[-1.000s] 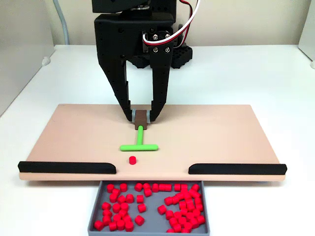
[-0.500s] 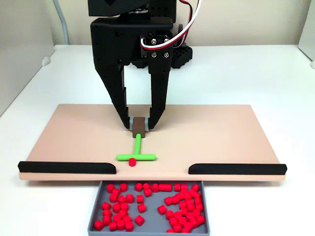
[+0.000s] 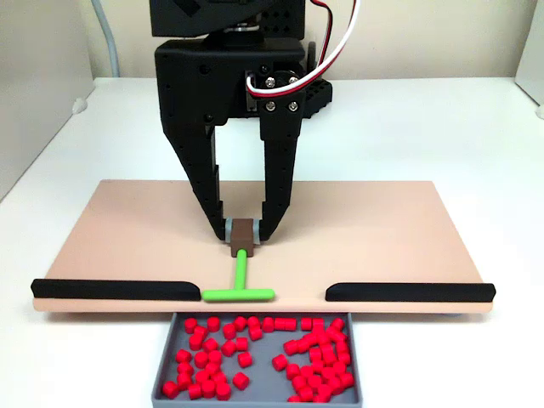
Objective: Push granules from bottom to the grey container
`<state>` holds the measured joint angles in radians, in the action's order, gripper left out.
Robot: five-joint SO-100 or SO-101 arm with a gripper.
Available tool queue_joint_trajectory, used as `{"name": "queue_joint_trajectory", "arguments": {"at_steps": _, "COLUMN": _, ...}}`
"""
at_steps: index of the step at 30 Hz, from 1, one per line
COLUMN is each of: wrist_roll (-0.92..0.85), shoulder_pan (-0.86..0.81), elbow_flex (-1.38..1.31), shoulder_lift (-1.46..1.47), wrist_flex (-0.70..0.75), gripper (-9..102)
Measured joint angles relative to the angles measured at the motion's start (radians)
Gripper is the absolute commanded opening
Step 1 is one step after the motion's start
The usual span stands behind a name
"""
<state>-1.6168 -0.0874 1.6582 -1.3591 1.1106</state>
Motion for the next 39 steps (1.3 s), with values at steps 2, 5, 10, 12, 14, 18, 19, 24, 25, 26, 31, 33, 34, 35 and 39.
{"name": "queue_joint_trajectory", "arguments": {"at_steps": 2, "wrist_roll": 0.003, "shoulder_pan": 0.000, "elbow_flex": -0.017, "shoulder_lift": 0.012, "wrist_flex": 0.000, "gripper": 0}}
{"name": "queue_joint_trajectory", "arguments": {"at_steps": 5, "wrist_roll": 0.012, "shoulder_pan": 0.000, "elbow_flex": -0.037, "shoulder_lift": 0.028, "wrist_flex": 0.000, "gripper": 0}}
{"name": "queue_joint_trajectory", "arguments": {"at_steps": 10, "wrist_roll": 0.018, "shoulder_pan": 0.008, "elbow_flex": -0.063, "shoulder_lift": 0.041, "wrist_flex": 0.000, "gripper": 0}}
{"name": "queue_joint_trajectory", "arguments": {"at_steps": 12, "wrist_roll": 0.018, "shoulder_pan": 0.009, "elbow_flex": -0.066, "shoulder_lift": 0.043, "wrist_flex": -0.002, "gripper": 0}}
{"name": "queue_joint_trajectory", "arguments": {"at_steps": 14, "wrist_roll": 0.018, "shoulder_pan": 0.011, "elbow_flex": -0.067, "shoulder_lift": 0.043, "wrist_flex": 0.000, "gripper": 0}}
{"name": "queue_joint_trajectory", "arguments": {"at_steps": 18, "wrist_roll": 0.035, "shoulder_pan": 0.023, "elbow_flex": -0.097, "shoulder_lift": 0.046, "wrist_flex": 0.046, "gripper": 0}}
{"name": "queue_joint_trajectory", "arguments": {"at_steps": 19, "wrist_roll": 0.041, "shoulder_pan": 0.029, "elbow_flex": -0.109, "shoulder_lift": 0.048, "wrist_flex": 0.071, "gripper": 0}}
{"name": "queue_joint_trajectory", "arguments": {"at_steps": 24, "wrist_roll": 0.063, "shoulder_pan": 0.046, "elbow_flex": -0.196, "shoulder_lift": 0.048, "wrist_flex": 0.153, "gripper": 0}}
{"name": "queue_joint_trajectory", "arguments": {"at_steps": 25, "wrist_roll": 0.066, "shoulder_pan": 0.046, "elbow_flex": -0.219, "shoulder_lift": 0.048, "wrist_flex": 0.181, "gripper": 0}}
{"name": "queue_joint_trajectory", "arguments": {"at_steps": 26, "wrist_roll": 0.071, "shoulder_pan": 0.046, "elbow_flex": -0.242, "shoulder_lift": 0.048, "wrist_flex": 0.210, "gripper": 0}}
{"name": "queue_joint_trajectory", "arguments": {"at_steps": 31, "wrist_roll": 0.072, "shoulder_pan": 0.051, "elbow_flex": -0.281, "shoulder_lift": -0.011, "wrist_flex": 0.356, "gripper": 0}}
{"name": "queue_joint_trajectory", "arguments": {"at_steps": 33, "wrist_roll": 0.069, "shoulder_pan": 0.054, "elbow_flex": -0.281, "shoulder_lift": -0.072, "wrist_flex": 0.425, "gripper": 0}}
{"name": "queue_joint_trajectory", "arguments": {"at_steps": 34, "wrist_roll": 0.066, "shoulder_pan": 0.054, "elbow_flex": -0.281, "shoulder_lift": -0.104, "wrist_flex": 0.456, "gripper": 0}}
{"name": "queue_joint_trajectory", "arguments": {"at_steps": 35, "wrist_roll": 0.066, "shoulder_pan": 0.055, "elbow_flex": -0.281, "shoulder_lift": -0.137, "wrist_flex": 0.482, "gripper": 0}}
{"name": "queue_joint_trajectory", "arguments": {"at_steps": 39, "wrist_roll": 0.051, "shoulder_pan": 0.072, "elbow_flex": -0.184, "shoulder_lift": -0.291, "wrist_flex": 0.531, "gripper": 0}}
